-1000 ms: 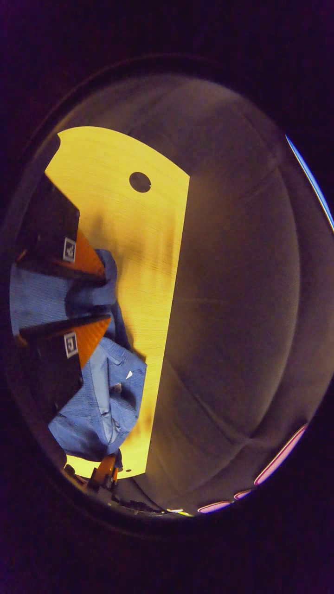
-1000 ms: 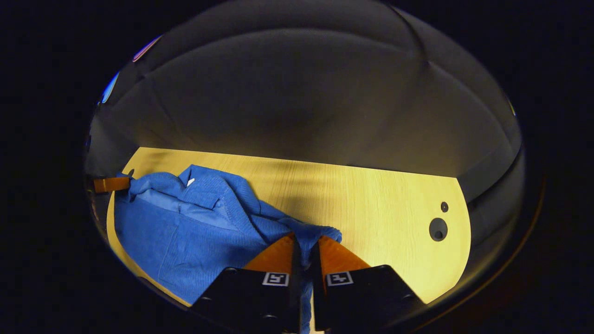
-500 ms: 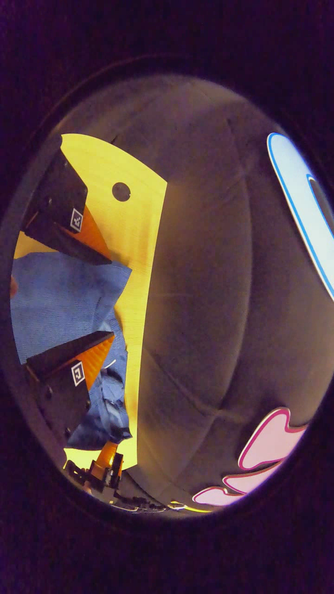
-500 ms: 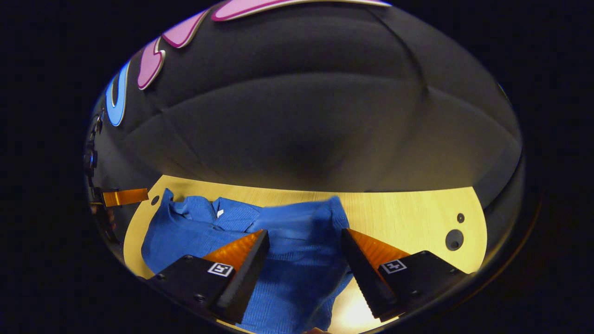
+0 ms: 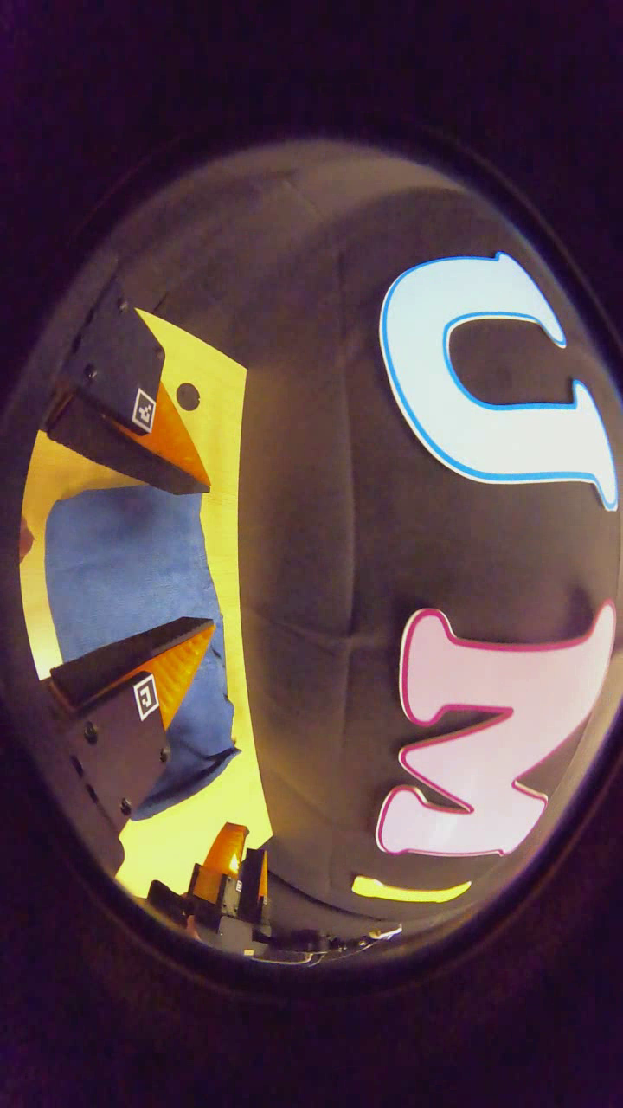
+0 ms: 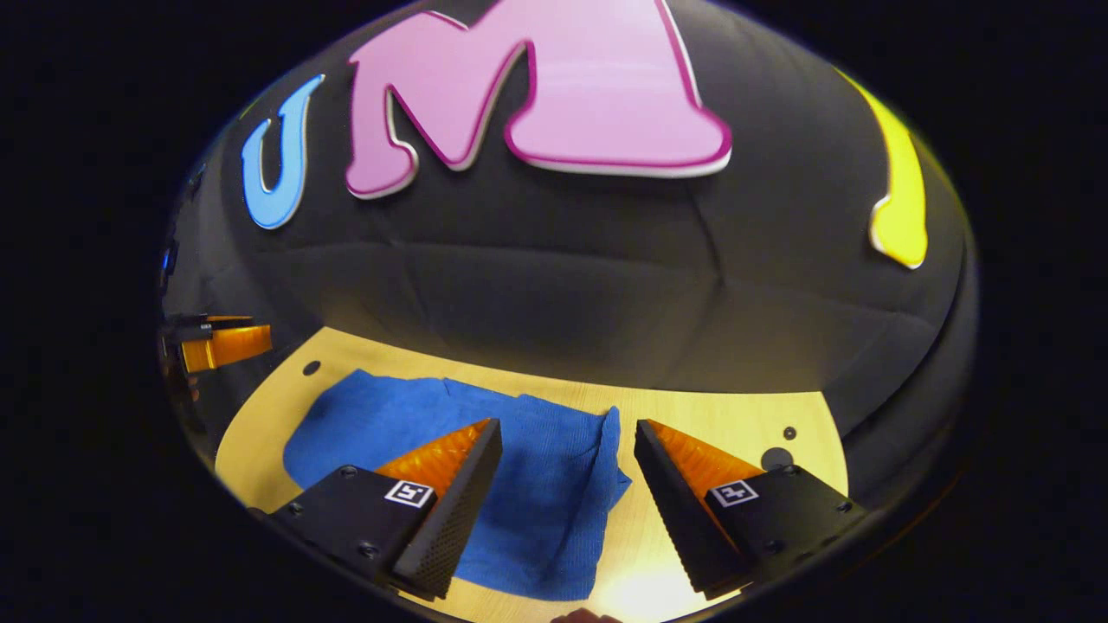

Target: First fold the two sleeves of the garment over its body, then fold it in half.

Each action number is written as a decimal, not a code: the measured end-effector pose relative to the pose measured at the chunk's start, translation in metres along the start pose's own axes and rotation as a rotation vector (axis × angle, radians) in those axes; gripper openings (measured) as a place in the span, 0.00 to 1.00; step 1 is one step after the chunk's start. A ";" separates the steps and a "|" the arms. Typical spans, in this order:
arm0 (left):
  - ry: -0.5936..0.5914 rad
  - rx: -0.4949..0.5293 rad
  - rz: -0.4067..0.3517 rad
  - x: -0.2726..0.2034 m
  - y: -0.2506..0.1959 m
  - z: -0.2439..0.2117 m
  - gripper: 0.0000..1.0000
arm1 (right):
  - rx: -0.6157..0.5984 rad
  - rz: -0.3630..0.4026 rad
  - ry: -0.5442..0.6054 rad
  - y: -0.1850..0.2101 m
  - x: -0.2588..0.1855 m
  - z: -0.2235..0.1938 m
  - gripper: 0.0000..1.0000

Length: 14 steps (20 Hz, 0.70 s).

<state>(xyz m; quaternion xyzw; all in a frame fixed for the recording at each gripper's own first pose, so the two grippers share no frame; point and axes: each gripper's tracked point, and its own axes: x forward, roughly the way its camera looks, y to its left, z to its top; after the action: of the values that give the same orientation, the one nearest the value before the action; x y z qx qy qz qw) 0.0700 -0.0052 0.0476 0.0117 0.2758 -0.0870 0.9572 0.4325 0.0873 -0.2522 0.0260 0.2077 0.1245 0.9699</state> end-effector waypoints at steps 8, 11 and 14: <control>-0.161 0.019 -0.018 -0.188 -0.042 -0.039 0.83 | 0.016 -0.053 -0.223 0.033 -0.216 0.021 0.98; -0.226 -0.035 -0.014 -0.261 -0.044 -0.057 0.83 | 0.025 -0.055 -0.298 0.040 -0.298 0.021 0.97; -0.281 -0.031 -0.011 -0.318 -0.048 -0.079 0.83 | 0.043 -0.086 -0.343 0.044 -0.369 0.015 0.96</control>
<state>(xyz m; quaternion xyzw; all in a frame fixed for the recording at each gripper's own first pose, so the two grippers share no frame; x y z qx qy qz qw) -0.2449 0.0043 0.1501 -0.0169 0.1404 -0.0886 0.9860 0.1032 0.0368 -0.0875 0.0586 0.0428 0.0720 0.9948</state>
